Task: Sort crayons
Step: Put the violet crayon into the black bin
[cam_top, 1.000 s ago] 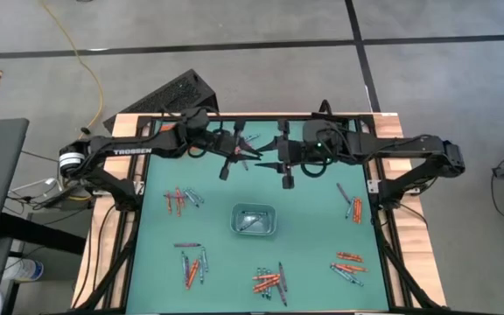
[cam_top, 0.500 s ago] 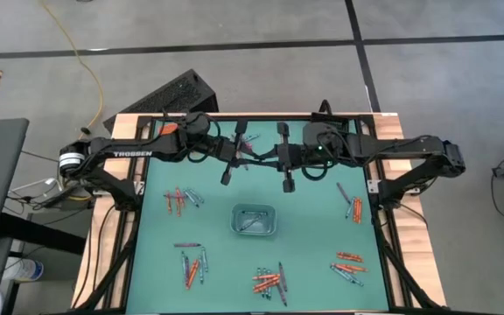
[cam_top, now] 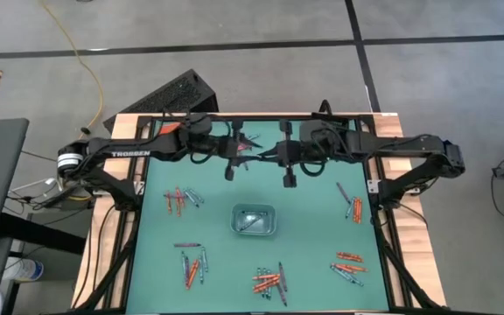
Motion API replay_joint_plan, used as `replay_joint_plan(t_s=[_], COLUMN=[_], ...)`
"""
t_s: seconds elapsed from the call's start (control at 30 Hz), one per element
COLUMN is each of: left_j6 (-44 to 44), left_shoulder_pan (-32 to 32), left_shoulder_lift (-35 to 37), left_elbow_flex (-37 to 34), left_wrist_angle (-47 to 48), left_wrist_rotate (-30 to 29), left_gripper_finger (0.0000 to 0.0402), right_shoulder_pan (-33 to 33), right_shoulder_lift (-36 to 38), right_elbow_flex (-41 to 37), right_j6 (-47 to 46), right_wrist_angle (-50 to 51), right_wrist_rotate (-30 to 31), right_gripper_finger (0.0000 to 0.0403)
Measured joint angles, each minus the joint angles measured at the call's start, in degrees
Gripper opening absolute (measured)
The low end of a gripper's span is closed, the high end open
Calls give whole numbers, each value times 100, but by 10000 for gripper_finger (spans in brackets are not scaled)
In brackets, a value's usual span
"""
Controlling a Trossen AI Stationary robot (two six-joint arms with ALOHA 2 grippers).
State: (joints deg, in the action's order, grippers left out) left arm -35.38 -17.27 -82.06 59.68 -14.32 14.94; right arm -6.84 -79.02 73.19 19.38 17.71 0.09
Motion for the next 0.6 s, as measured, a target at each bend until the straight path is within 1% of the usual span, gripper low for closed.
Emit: replay_joint_plan(t_s=[0.07, 0.1, 0.2, 0.3, 0.37, 0.5, 0.6], left_j6=[82, 168, 558, 985, 1136, 1367, 1470], left_shoulder_pan=[-43, -75, -157, -122, 11, 492, 904], left_shoulder_lift=[110, 156, 248, 249, 244, 228, 227], left_elbow_flex=[0, 0, 0, 0, -5, -248, -400], left_wrist_angle=[571, 925, 1999, 2954, 3487, 3677, 3621], left_wrist_rotate=[-533, -705, -782, -467, -270, -218, -228], left_gripper_finger=[193, 212, 249, 258, 260, 260, 260], right_shoulder_pan=[-206, -350, -957, -1810, -2424, -3604, -4200], right_shoulder_lift=[0, 0, 0, -1, -71, -366, -783], right_elbow_flex=[0, 0, 0, 0, 1, 2, 2], right_j6=[-3, 9, 90, 184, 230, 209, 129], right_wrist_angle=[403, 613, 1240, 1661, 1760, 1895, 2017], right_wrist_rotate=[185, 318, 456, 340, 170, -251, -513], right_gripper_finger=[5, 5, 5, 4, 4, 4, 4])
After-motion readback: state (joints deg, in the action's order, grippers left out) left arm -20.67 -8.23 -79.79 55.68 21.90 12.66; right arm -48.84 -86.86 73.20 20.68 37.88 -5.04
